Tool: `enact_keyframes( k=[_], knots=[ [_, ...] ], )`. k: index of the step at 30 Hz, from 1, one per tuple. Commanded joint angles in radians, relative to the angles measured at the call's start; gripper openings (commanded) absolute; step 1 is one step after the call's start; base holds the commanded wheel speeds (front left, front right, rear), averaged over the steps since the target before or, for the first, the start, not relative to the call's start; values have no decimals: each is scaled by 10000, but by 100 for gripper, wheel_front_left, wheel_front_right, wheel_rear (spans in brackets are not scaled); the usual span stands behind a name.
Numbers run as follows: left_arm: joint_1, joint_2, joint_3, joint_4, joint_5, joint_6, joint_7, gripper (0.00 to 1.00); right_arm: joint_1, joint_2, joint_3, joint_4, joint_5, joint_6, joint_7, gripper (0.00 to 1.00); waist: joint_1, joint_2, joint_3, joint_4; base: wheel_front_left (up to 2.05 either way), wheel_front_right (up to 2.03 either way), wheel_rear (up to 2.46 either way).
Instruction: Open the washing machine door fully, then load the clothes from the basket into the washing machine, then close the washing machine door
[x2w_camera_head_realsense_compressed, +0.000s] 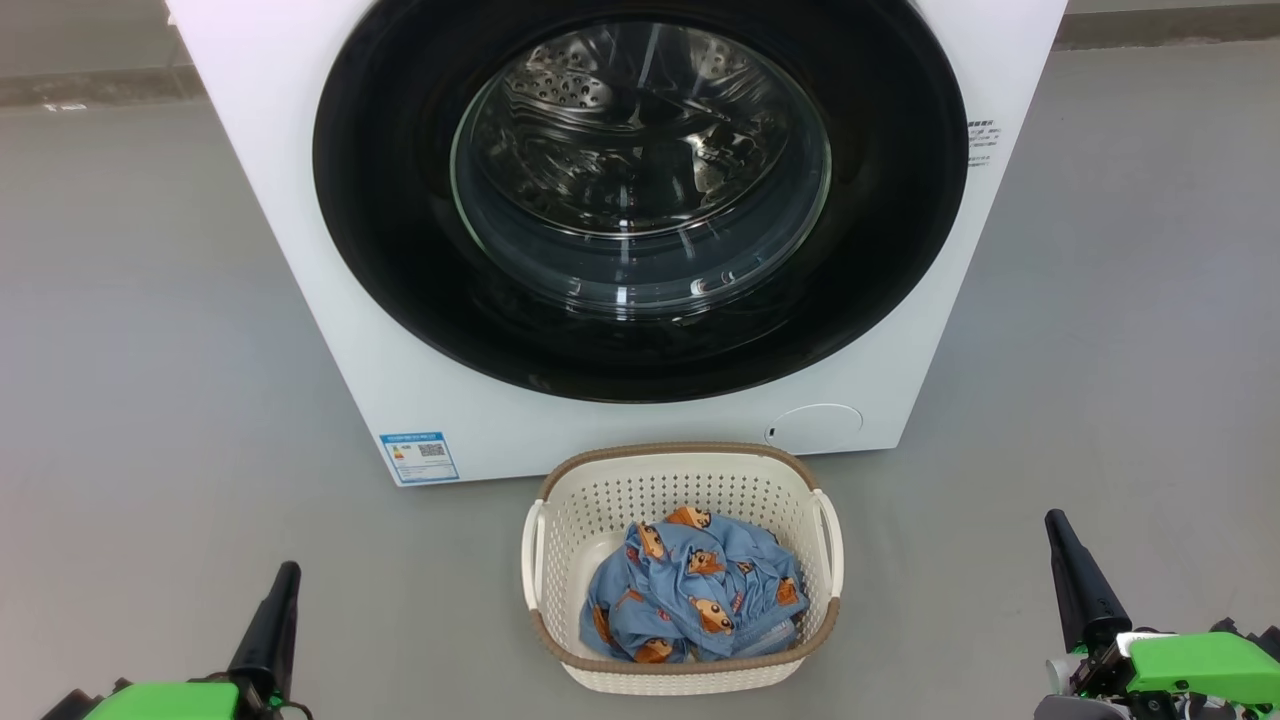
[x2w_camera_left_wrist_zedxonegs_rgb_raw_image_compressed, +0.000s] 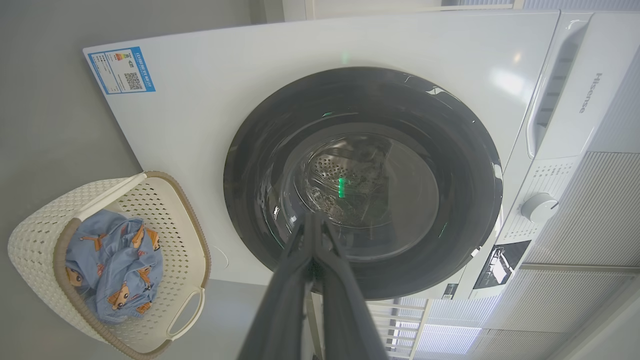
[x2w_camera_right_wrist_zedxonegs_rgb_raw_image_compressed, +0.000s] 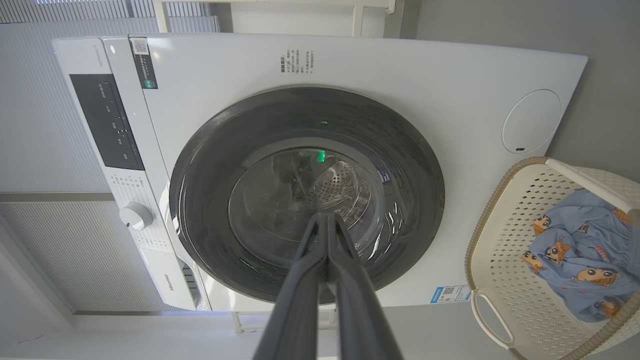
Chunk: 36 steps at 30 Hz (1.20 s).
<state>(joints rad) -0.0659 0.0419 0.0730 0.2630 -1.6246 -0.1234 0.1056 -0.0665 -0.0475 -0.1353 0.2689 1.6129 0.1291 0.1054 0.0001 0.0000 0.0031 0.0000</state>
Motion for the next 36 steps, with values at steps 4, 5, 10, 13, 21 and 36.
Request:
enact_keyframes(
  k=[4,5,10,13,21,36],
  knots=[
    [-415,130,351,-185,113,-73,30,0,-413,-45,229,-243,-32,16,67,0,-1,0,0,0,0,0,0],
    [-415,130,352,-185,114,-73,31,0,-413,-45,229,-243,-32,16,67,0,-1,0,0,0,0,0,0],
    [-415,126,357,-185,118,-73,35,0,-413,-44,227,-243,-34,16,69,0,-1,0,0,0,0,0,0],
    [-415,124,360,-184,120,-73,37,0,-413,-43,226,-243,-34,16,70,0,-1,0,0,0,0,0,0],
    [-416,120,366,-184,125,-73,42,0,-413,-41,223,-243,-36,16,72,0,-1,0,0,0,0,0,0],
    [-417,112,377,-184,135,-73,51,0,-414,-38,219,-242,-40,16,75,0,-1,0,0,0,0,0,0]
  ],
)
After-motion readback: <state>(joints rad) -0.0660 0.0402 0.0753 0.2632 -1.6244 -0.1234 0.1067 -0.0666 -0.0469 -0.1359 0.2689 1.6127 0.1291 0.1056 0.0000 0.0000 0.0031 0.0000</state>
